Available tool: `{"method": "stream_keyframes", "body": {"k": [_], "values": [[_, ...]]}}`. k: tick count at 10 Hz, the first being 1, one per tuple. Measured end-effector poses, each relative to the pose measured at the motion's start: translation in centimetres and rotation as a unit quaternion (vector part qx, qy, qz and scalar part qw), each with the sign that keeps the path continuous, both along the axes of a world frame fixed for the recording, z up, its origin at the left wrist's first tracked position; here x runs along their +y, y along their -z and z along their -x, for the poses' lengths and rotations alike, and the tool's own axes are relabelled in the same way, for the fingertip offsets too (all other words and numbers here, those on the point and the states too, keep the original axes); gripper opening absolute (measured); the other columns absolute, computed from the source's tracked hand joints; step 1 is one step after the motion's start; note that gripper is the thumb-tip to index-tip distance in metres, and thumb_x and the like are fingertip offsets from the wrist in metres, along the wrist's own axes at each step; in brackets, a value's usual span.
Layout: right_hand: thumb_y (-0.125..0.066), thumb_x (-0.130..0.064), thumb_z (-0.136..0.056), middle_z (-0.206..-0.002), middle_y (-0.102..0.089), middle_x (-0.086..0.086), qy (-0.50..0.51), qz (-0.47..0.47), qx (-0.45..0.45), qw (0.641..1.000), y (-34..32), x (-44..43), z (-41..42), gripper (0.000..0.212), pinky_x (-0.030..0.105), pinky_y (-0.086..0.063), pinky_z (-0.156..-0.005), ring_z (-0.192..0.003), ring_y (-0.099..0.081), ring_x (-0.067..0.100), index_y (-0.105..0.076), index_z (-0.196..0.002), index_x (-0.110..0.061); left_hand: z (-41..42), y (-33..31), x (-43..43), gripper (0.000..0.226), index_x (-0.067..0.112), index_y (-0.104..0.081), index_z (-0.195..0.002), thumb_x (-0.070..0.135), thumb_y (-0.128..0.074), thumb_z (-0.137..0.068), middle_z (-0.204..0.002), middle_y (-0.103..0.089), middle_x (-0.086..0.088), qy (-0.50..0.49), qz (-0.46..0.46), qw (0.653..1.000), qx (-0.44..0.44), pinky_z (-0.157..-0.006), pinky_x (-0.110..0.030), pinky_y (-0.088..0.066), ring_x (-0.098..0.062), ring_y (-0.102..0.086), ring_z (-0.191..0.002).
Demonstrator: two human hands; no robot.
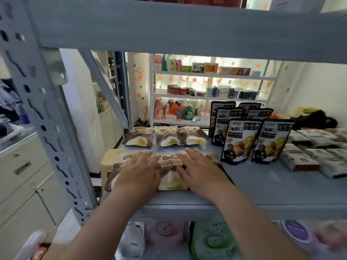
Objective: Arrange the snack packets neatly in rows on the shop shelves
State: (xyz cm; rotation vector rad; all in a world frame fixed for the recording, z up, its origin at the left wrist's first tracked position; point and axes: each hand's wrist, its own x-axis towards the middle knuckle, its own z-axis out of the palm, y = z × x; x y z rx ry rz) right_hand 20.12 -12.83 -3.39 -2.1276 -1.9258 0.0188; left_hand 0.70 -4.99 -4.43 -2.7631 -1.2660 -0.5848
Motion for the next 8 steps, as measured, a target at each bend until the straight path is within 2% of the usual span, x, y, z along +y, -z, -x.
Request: {"method": "stream_keyframes", "body": {"k": [1, 2, 4, 6, 7, 8], "values": [[-0.027, -0.052, -0.101, -0.164, -0.013, -0.002, 0.038, 0.015, -0.014, 0.999, 1.1, -1.8, -2.6, 0.055, 0.04, -0.013, -0.119, -0.15, -0.005, 0.021, -0.019, -0.154, -0.038, -2.0, 0.5, -2.6, 0.06, 0.023, -0.048, -0.142, 0.045, -0.028, -0.089, -0.144, -0.048, -0.005, 0.077, -0.018, 0.997, 0.002, -0.111, -0.04, -0.036, -0.027, -0.043, -0.132], [-0.024, -0.052, -0.1, -0.165, -0.008, -0.001, 0.04, 0.054, -0.028, 0.997, 1.7, -2.6, -3.8, 0.058, 0.04, -0.011, -0.12, -0.15, 0.0, 0.024, -0.015, -0.155, -0.038, -3.7, 1.0, -3.8, 0.064, 0.026, -0.049, -0.142, 0.05, -0.021, -0.09, -0.145, -0.047, -0.003, 0.068, -0.004, 0.997, 0.018, -0.107, -0.039, -0.039, -0.025, -0.045, -0.13], [-0.024, -0.057, -0.098, -0.164, -0.011, 0.002, 0.048, 0.038, -0.028, 0.998, 2.1, -2.6, -3.8, 0.06, 0.046, -0.015, -0.119, -0.15, -0.003, 0.028, -0.019, -0.154, -0.035, -4.5, 1.1, -4.2, 0.056, 0.029, -0.044, -0.143, 0.05, -0.033, -0.092, -0.147, -0.043, 0.001, 0.023, 0.028, 0.999, 0.011, -0.103, -0.037, -0.041, -0.021, -0.044, -0.13], [-0.023, -0.059, -0.098, -0.163, -0.014, 0.007, 0.023, 0.04, -0.008, 0.999, 1.4, -3.7, -4.1, 0.06, 0.05, -0.016, -0.118, -0.149, -0.006, 0.033, -0.023, -0.152, -0.033, -5.1, 0.3, -5.2, 0.052, 0.026, -0.044, -0.144, 0.044, -0.04, -0.095, -0.147, -0.043, 0.001, -0.003, 0.03, 0.999, 0.011, -0.105, -0.037, -0.037, -0.022, -0.042, -0.132], [-0.028, -0.047, -0.098, -0.155, -0.028, 0.01, -0.02, -0.017, -0.013, 1.0, 0.9, -5.8, -4.9, 0.054, 0.05, -0.024, -0.114, -0.145, -0.018, 0.034, -0.035, -0.147, -0.025, -5.4, 0.0, -7.1, 0.055, 0.021, -0.048, -0.142, 0.044, -0.037, -0.094, -0.141, -0.049, -0.003, -0.012, -0.011, 1.0, 0.002, -0.102, -0.04, -0.041, -0.025, -0.045, -0.128], [-0.035, -0.042, -0.094, -0.155, -0.032, 0.006, -0.046, -0.072, 0.007, 0.996, 1.1, -9.3, -7.3, 0.056, 0.047, -0.026, -0.114, -0.143, -0.021, 0.028, -0.037, -0.147, -0.023, -6.7, -0.2, -10.2, 0.06, 0.017, -0.052, -0.138, 0.049, -0.035, -0.089, -0.131, -0.055, -0.007, -0.006, -0.055, 0.998, -0.012, -0.096, -0.045, -0.047, -0.029, -0.05, -0.122]]}}
